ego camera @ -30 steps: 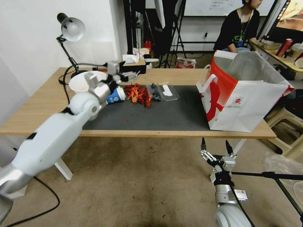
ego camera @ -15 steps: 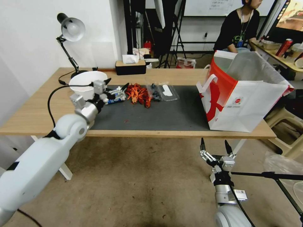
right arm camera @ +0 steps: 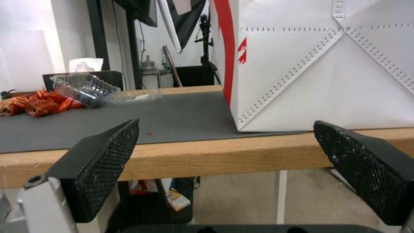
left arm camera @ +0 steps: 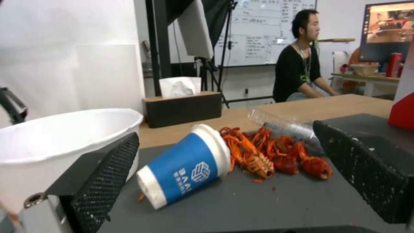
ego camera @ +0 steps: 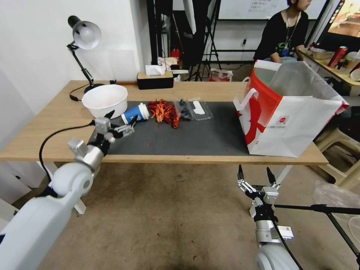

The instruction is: Pick up the trash from the table and place it into the takeout bag.

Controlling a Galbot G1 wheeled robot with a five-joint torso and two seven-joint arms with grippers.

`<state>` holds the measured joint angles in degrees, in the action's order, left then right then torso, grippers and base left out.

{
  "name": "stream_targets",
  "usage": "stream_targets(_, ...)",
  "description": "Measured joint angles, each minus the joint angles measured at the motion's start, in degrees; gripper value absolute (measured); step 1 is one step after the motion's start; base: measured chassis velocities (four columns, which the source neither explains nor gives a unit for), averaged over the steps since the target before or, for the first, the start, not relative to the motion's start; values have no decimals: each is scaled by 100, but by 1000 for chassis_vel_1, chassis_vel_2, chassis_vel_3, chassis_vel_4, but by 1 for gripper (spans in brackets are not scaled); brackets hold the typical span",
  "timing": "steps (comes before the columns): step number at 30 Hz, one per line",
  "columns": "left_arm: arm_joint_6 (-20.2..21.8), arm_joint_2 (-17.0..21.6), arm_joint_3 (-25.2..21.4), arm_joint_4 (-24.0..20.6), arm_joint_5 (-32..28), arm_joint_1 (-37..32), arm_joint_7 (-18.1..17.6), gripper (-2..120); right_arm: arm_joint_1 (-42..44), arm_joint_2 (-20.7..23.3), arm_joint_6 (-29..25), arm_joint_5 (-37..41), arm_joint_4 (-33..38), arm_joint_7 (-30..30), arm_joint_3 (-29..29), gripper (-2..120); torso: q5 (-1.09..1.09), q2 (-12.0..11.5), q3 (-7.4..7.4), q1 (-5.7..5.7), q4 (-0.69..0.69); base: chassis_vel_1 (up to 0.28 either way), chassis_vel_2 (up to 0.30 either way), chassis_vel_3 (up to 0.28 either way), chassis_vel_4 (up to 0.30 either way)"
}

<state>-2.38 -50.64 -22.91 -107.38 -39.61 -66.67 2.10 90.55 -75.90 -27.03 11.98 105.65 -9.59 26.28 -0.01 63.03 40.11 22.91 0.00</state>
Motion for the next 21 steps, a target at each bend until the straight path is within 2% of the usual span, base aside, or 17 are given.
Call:
stream_targets(6, -78, -286, -322, -156, 279, -487, -47, 100, 14, 0, -10, -5, -1, -3, -1, 100, 2, 0, 0, 0, 0, 0, 0, 0, 0)
stream_targets(13, -146, -475, -491, -230, 438, -779, -47, 100, 14, 19, -12, -5, -1, -7, 0, 100, 1, 0, 0, 0, 0, 0, 0, 0, 0)
stream_targets(21, -427, -913, -859, -306, 742, -1395, -31, 100, -22, -11, -16, -1, -53, -7, -32, 100, 0, 0, 0, 0, 0, 0, 0, 0, 0)
